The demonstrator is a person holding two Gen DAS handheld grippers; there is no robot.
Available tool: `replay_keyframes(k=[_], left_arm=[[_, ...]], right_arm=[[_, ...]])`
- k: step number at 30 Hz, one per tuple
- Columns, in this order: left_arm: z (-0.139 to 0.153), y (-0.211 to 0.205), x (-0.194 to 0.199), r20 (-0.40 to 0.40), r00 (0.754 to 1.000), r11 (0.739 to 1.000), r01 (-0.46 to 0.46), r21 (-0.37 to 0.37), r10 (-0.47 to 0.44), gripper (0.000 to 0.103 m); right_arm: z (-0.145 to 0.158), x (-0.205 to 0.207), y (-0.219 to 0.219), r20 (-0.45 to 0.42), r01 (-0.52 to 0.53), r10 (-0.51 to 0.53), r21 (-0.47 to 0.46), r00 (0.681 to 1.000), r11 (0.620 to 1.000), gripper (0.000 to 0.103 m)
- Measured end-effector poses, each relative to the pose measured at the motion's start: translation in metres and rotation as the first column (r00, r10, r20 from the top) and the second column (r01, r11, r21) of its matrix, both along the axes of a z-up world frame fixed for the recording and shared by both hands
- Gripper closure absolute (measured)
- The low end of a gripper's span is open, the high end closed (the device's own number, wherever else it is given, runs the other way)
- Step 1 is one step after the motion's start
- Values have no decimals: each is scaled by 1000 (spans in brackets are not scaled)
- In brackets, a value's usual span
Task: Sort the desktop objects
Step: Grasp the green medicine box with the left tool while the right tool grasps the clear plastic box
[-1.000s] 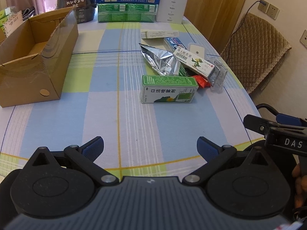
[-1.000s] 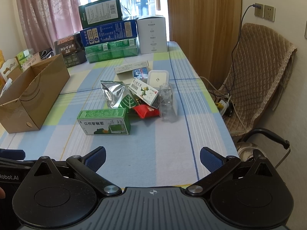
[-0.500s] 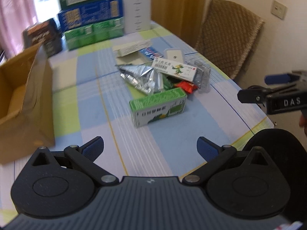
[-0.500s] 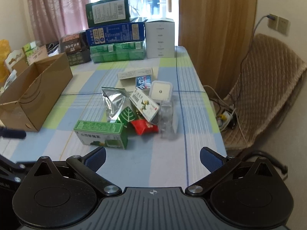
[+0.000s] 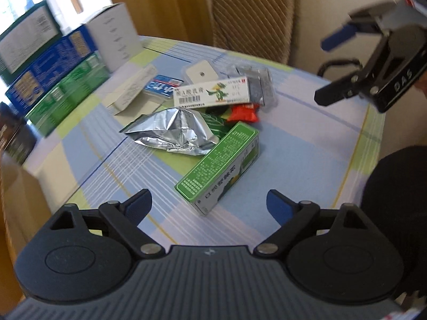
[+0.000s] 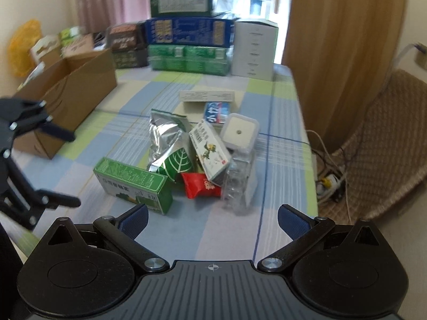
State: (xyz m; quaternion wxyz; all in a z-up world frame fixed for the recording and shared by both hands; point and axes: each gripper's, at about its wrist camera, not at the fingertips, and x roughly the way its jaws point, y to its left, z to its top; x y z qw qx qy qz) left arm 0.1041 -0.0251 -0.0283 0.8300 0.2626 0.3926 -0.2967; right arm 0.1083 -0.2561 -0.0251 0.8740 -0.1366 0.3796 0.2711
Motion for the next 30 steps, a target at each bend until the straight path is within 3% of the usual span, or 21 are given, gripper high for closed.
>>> replay_keyframes(k=[8,16,22,27,30], left_arm=[[-23,-5,36,-68,992,994,107,23,-106,25],[-31,-11,55,-106,979,985,173,-12,-173,44],[-38,-12,63,-117,978,984,172,-34,-175,57],[-41,-10,62,-129,981,988,139,-61,-146,62],[-40,-10,58,-139,983,992,111,-67,-119,66]], right_arm=[[-25,35,8,23,-91,92,-56,996,994,2],[-42,73,17,-12,-98,97,-63,995,993,18],[-53,94,16,-62,-65,61,-56,996,996,36],[-56,96,13,-87,-31,27,-43,996,999,64],[-54,95,7,-100,-4,2,-22,995,1000,75]])
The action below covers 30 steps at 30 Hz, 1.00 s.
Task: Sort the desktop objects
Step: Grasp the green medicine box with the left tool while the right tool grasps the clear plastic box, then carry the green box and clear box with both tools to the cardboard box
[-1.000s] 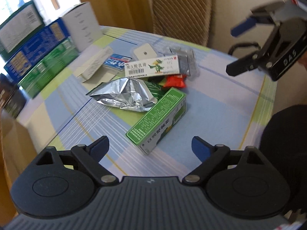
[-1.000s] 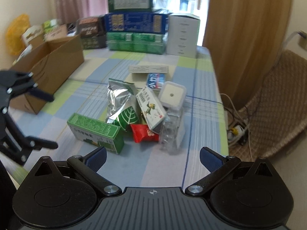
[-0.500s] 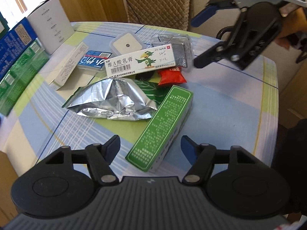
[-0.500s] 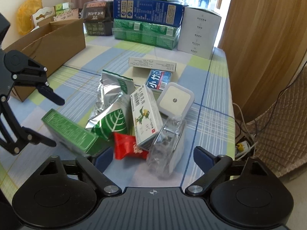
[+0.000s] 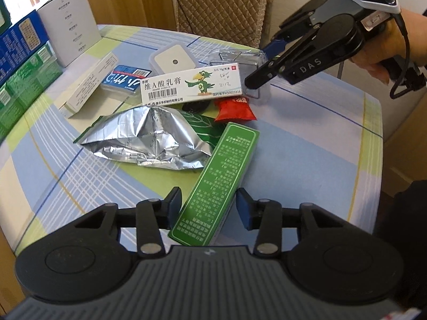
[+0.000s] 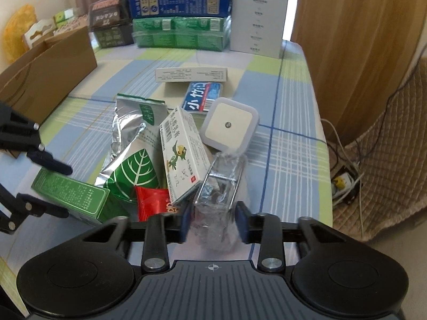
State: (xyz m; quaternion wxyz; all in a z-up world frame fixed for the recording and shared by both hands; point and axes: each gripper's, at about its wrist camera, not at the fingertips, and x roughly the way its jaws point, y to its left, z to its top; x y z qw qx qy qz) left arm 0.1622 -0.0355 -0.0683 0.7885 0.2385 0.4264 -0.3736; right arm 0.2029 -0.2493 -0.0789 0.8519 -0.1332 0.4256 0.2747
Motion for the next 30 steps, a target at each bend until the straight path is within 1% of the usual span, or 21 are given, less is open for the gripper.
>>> replay_keyframes(k=[2,5,8,10,13,16,17,18,19,20,21,22,23,24,30], left_arm=[[1,0,-5,-7,1000,1000,-25,-1,25,68],[1,-1,-14,-21,997,997,-71,5,71,70],[2,0,-23,-38,989,990,-143,16,143,72],[2,1,-29,-45,977,978,-207,16,207,74],[1,2,-39,-60,950,952,-307,-3,307,75],[1,1,-48,-69,931,931,-362,-34,359,74],[1,0,-50,-65,928,928,-369,-49,366,74],[1,-2,-51,-59,928,927,-370,-54,367,68],[0,-4,-51,-48,929,928,-368,-50,366,66],[-1,-7,-50,-37,931,930,-364,-44,363,64],[-2,-9,-49,-31,933,932,-360,-37,359,64],[-3,-10,-48,-33,933,933,-359,-34,358,64],[-4,-11,-46,-36,933,932,-360,-32,359,64],[-5,-13,-44,-35,933,933,-359,-30,358,64],[-14,-17,-33,-52,926,927,-375,-9,374,65]], right_arm=[[3,-4,-4,2,13,-13,-2,1000,1000,77],[9,-17,-13,-12,22,-22,5,1000,1000,78],[14,-35,-23,-29,40,-40,4,999,999,78],[14,-51,-31,-41,47,-47,4,998,999,78],[9,-74,-39,-40,43,-44,-17,998,999,78],[3,-92,-44,-6,48,-49,-39,999,998,78],[2,-95,-45,3,54,-53,-42,999,998,77],[0,-95,-47,3,61,-61,-38,998,997,75],[0,-95,-48,-1,70,-70,-32,998,997,74],[-1,-94,-48,-3,77,-77,-25,997,997,68],[-1,-93,-49,-1,85,-85,-26,996,996,58],[-1,-92,-49,5,91,-91,-25,996,996,52],[0,-91,-48,12,95,-95,-24,995,995,42],[0,-90,-48,16,93,-93,-21,996,995,40],[-4,-80,-34,14,55,-55,-32,998,998,40]])
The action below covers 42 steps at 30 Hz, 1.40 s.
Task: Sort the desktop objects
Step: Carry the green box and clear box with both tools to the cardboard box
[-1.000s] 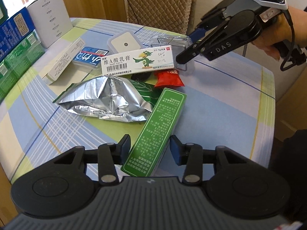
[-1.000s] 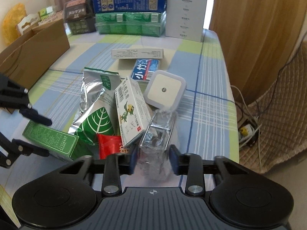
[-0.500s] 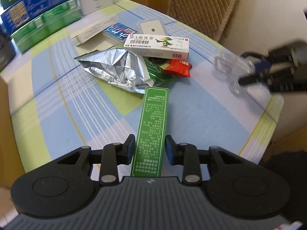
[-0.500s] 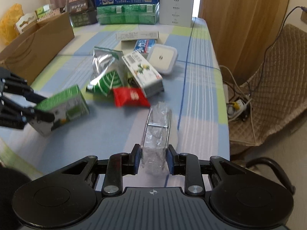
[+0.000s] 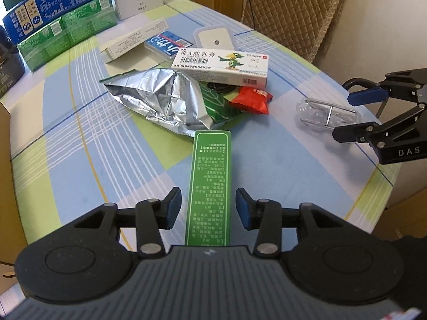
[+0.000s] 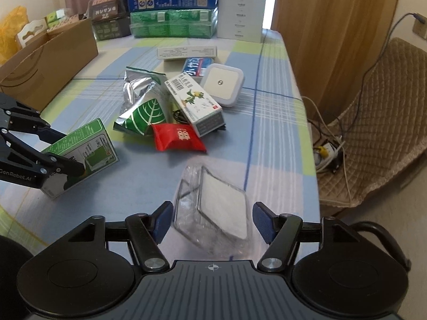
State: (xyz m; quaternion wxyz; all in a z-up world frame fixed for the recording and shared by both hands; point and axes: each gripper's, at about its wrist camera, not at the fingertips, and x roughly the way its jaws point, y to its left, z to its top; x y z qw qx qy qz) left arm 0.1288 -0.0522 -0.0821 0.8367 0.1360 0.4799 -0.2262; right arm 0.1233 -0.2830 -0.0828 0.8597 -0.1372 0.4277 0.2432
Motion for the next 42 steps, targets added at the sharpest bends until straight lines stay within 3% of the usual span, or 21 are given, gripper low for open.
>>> replay_keyframes(k=[7,13,15,23,31,42], left_arm=[[-3,-2,5,-21,1000,1000,5,0,-5,65],[-4,-4,7,-24,1000,1000,12,-2,-12,68],[-4,-4,7,-28,1000,1000,12,-2,-12,71],[-6,-2,10,-50,998,1000,28,1,-28,78],[-1,5,12,-72,997,999,36,-12,-37,78],[33,29,10,-22,1000,1000,3,-30,-4,78]], right_arm=[[-16,5,17,12,-92,94,-142,995,986,40],[-20,0,15,40,-133,141,-164,989,978,44],[-21,-2,17,47,-154,165,-180,985,971,55],[-19,-7,18,85,-171,196,-242,977,955,78],[-5,-7,16,80,-156,175,-201,981,967,78],[40,-11,38,105,-147,160,-122,981,982,78]])
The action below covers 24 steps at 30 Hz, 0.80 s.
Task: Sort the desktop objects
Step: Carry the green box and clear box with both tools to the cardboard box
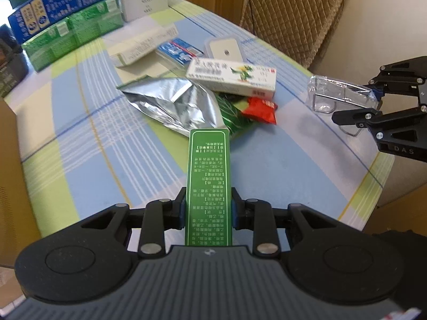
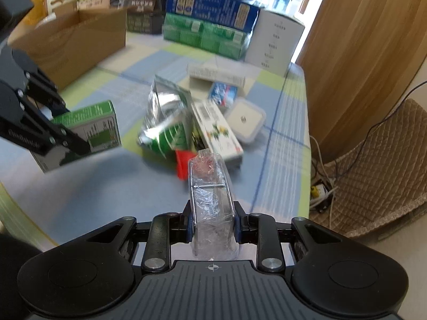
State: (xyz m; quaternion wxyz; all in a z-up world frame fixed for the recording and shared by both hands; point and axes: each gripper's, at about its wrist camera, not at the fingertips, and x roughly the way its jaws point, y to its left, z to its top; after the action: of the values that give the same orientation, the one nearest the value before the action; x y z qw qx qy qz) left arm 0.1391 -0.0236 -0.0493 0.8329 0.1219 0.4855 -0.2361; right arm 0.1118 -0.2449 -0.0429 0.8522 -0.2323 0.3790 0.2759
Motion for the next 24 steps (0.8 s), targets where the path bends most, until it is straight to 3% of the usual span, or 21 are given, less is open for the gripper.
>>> replay_keyframes(k=[6,14,19,24], left_arm=[[38,36,-2,64,996,998,-56,-13,57,78],[100,121,-5,165,968,981,-195,24,188,78],[125,184,-2,209,937,952,-298,70,278,78],[130,235,6,215,911,922,-377,89,352,78]], right_arm=[[44,-1,44,36,-53,51,71,998,996,78],[98,-13,156,67,-200,190,219,980,955,78],[114,-11,236,39,-257,257,288,966,922,78],[112,-4,304,-3,-295,313,330,950,897,78]])
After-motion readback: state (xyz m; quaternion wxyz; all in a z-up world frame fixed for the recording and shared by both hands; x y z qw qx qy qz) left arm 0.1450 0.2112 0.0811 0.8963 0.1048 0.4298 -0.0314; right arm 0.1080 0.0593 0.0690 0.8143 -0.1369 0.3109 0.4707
